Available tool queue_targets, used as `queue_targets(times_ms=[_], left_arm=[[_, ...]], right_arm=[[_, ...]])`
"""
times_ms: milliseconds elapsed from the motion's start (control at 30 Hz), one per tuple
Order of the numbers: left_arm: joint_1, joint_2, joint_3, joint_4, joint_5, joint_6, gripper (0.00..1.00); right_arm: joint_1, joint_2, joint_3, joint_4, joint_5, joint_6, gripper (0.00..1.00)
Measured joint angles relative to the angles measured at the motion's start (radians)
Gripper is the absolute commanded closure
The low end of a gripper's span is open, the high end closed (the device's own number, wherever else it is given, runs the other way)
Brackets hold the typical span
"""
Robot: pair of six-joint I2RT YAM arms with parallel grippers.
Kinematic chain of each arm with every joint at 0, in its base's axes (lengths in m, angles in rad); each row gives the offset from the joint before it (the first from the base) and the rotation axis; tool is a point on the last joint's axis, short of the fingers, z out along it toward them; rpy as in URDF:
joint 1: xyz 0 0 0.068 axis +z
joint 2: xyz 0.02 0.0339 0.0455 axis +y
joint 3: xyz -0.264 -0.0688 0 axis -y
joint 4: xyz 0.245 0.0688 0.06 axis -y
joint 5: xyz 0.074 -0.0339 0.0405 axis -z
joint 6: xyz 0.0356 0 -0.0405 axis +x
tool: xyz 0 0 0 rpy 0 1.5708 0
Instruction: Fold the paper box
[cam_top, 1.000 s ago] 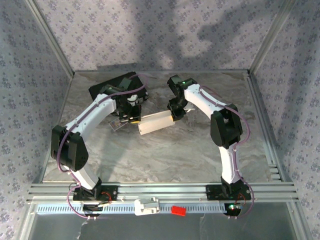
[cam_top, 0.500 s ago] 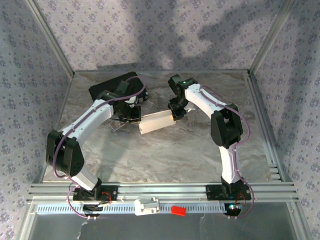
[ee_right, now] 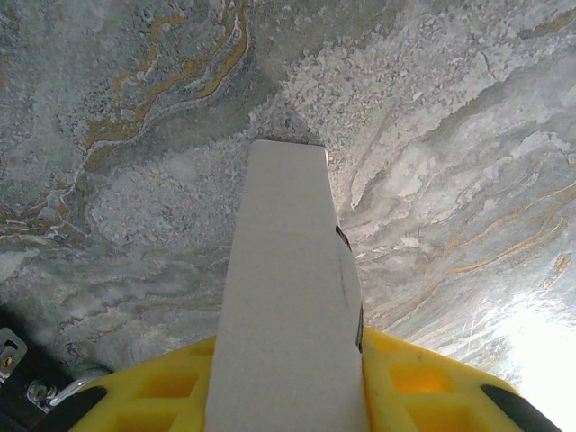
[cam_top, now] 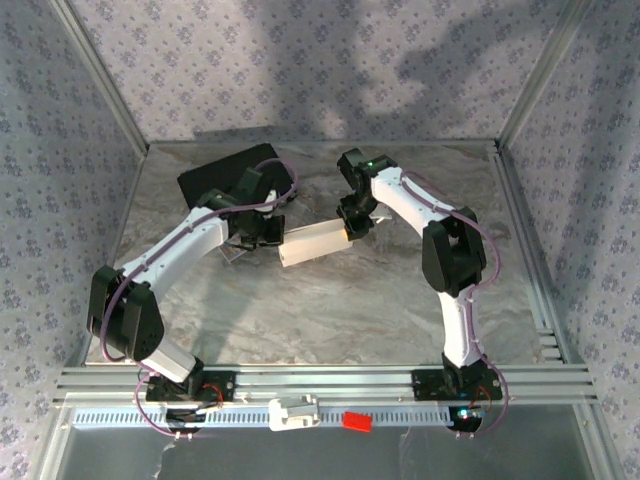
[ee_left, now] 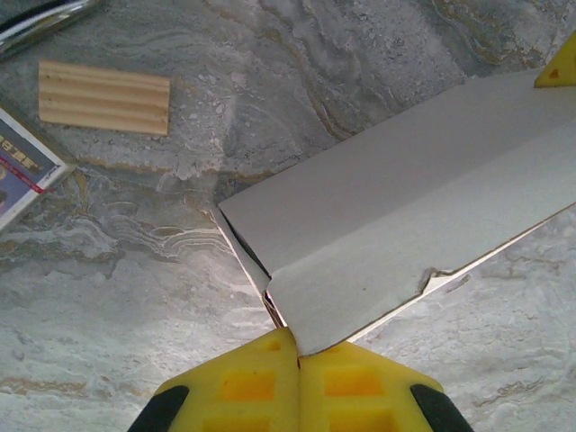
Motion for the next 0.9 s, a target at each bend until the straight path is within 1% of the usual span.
queue_targets(times_ms=[333, 600, 900], left_arm=[[-0.028, 0.016, 0.035, -0.035, -0.075, 0.058, 0.95], [-0.025, 0.069, 0.118, -0.126, -0.072, 0.069, 0.95], [-0.017, 0.075, 0.121, -0.122, -0.058, 0.055, 0.95]], right_arm=[[-0.001, 0.0, 0.0, 0.002, 0.0, 0.0, 0.68], [-0.001, 0.0, 0.0, 0.002, -0.001, 0.0, 0.69], [-0.002, 0.0, -0.002, 0.005, -0.001, 0.002, 0.69]])
